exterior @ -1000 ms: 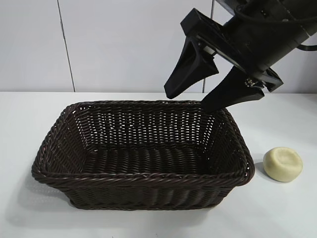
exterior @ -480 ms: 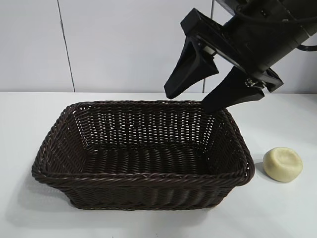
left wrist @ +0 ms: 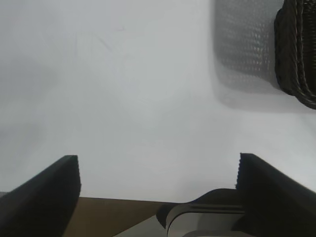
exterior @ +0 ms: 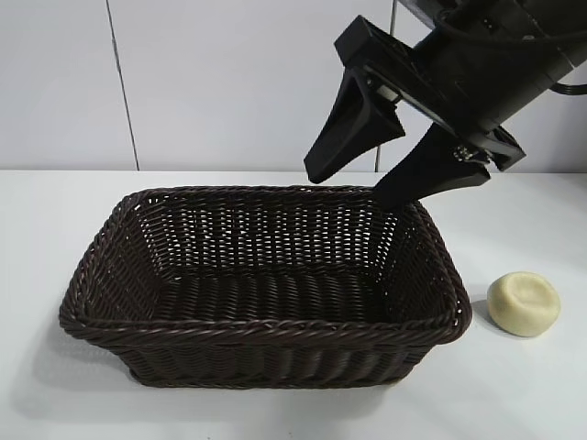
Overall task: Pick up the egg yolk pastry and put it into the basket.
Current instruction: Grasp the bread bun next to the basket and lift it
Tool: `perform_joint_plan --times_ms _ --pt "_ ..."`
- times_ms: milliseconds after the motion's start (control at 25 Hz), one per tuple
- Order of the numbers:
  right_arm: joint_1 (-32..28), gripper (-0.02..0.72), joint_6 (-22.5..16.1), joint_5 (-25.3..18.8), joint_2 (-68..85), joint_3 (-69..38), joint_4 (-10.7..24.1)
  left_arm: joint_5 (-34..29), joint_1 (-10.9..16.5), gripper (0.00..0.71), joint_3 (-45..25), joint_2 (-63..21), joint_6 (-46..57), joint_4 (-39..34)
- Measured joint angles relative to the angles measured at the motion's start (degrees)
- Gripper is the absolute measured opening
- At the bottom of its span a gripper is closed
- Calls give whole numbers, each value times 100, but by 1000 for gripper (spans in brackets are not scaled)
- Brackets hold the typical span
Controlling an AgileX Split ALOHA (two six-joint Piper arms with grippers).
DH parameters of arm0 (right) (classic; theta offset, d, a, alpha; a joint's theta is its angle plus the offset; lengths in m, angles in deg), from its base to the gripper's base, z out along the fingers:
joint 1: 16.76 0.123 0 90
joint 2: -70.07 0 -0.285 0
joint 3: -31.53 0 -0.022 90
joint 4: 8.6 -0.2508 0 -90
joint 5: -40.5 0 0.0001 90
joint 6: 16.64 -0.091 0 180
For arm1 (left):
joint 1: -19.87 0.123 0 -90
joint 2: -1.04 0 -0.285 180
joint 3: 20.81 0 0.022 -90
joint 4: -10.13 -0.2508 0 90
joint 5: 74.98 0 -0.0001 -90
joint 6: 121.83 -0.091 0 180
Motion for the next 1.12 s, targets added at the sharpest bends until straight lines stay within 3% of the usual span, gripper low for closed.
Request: perform_joint_plan --times_ms 280,480,1120 --pt "0 519 0 -5 0 0 13 -42 0 624 -1197 -1414 0 0" --pt "0 519 0 -5 0 0 13 377 0 624 -1396 -2138 0 5" --pt "0 519 0 96 0 0 13 657 0 624 -1577 -2568 -5 5"
